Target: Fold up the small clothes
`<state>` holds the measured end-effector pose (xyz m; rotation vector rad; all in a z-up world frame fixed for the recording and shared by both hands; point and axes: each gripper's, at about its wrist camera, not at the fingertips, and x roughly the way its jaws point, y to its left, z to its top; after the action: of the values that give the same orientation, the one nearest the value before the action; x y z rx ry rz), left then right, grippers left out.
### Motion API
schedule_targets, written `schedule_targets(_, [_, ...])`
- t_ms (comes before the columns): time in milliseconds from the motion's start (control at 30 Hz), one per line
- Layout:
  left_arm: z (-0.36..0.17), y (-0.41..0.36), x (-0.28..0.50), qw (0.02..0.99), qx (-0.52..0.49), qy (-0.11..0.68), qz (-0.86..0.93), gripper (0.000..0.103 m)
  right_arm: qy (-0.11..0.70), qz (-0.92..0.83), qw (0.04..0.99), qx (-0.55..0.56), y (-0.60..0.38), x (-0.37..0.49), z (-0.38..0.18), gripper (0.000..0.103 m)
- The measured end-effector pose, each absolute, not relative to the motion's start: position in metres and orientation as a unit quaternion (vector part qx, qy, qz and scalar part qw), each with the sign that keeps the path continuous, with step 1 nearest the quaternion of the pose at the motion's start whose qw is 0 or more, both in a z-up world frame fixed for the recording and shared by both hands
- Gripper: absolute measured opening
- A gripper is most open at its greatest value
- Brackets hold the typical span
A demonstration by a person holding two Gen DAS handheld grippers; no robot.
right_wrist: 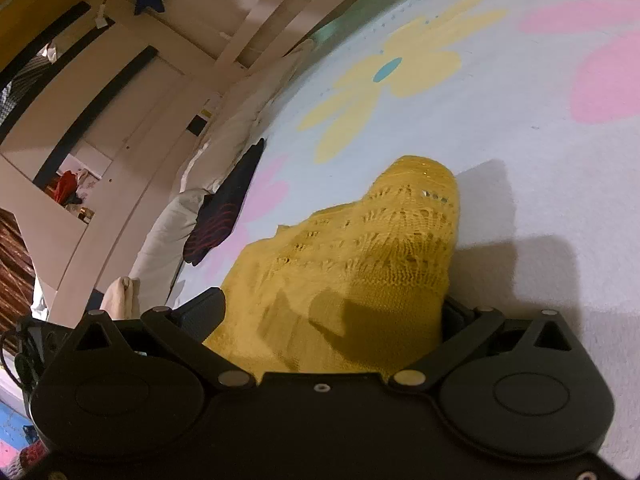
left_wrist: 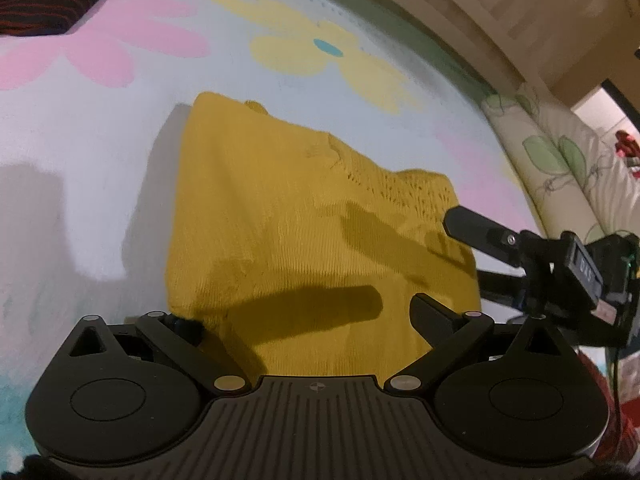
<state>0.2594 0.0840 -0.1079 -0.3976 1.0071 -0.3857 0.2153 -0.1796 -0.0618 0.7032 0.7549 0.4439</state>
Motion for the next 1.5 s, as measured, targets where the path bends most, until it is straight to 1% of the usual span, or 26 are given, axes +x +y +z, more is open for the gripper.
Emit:
schedule_targets(133, [-0.107,0.078,0.262,0.847,-0.181,0.469,-0.172,0.1,0.35,0.204,0.848,0.341,-0.18,0.214,-0.063,0.103])
schedule_targets(167, [-0.106,0.077,0.263,0.847,-0.18,0.47,-0.169,0.096,0.352,0.203,0.848,0.34,-0.18,0.214,-0.062,0.103])
schedule_targets(200, [-0.105,0.076,0.263,0.848,-0.18,0.47,-0.166,0.089,0.355,0.203,0.848,0.338,-0.178,0.214,-0.062,0.103])
schedule_targets(233, [-0.104,0.076,0.264,0.849,-0.178,0.472,-0.16,0.074,0.356,0.204,0.847,0.337,-0.178,0.214,-0.061,0.101])
schedule_targets(267, [-0.104,0.077,0.265,0.85,-0.176,0.472,-0.154,0.056,0.357,0.206,0.846,0.338,-0.178,0.214,-0.061,0.097])
schedule_targets(300, [-0.103,0.078,0.264,0.853,-0.173,0.47,-0.144,0.047,0.361,0.208,0.843,0.341,-0.178,0.214,-0.062,0.078])
schedule_targets(333, [-0.103,0.079,0.263,0.855,-0.177,0.466,-0.14,0.036,0.365,0.201,0.843,0.34,-0.178,0.215,-0.062,0.056])
schedule_targets(367, [-0.102,0.081,0.262,0.855,-0.187,0.461,-0.147,0.028,0.373,0.186,0.844,0.338,-0.179,0.215,-0.063,0.046])
schedule_targets(400, [-0.099,0.082,0.26,0.857,-0.19,0.457,-0.146,0.026,0.376,0.182,0.841,0.344,-0.18,0.214,-0.064,0.044])
schedule_targets(467, [-0.091,0.08,0.257,0.86,-0.184,0.452,-0.145,0.024,0.375,0.175,0.843,0.343,-0.181,0.212,-0.061,0.043])
schedule_targets(600, [-0.071,0.072,0.247,0.867,-0.182,0.435,-0.164,0.023,0.376,0.172,0.846,0.337,-0.176,0.206,-0.039,0.04])
schedule_targets(800, [-0.039,0.068,0.213,0.865,-0.178,0.422,-0.206,0.023,0.378,0.184,0.86,0.29,-0.16,0.175,0.013,0.039])
schedule_targets(967, [-0.014,0.064,0.171,0.87,-0.164,0.403,-0.231,0.023,0.352,0.183,0.858,0.327,-0.162,0.122,0.04,0.039])
schedule_targets(1100, [-0.006,0.061,0.128,0.87,-0.157,0.398,-0.244,0.023,0.342,0.188,0.856,0.338,-0.158,0.081,0.047,0.039])
schedule_targets(1233, [-0.013,0.058,0.09,0.875,-0.149,0.393,-0.24,0.023,0.343,0.196,0.852,0.343,-0.148,0.049,0.045,0.039])
schedule_targets(1400, [-0.025,0.057,0.066,0.879,-0.139,0.39,-0.238,0.023,0.355,0.208,0.843,0.346,-0.136,0.029,0.033,0.039])
schedule_targets(1500, [-0.023,0.058,0.057,0.883,-0.131,0.383,-0.239,0.023,0.356,0.216,0.84,0.348,-0.133,0.02,0.029,0.04])
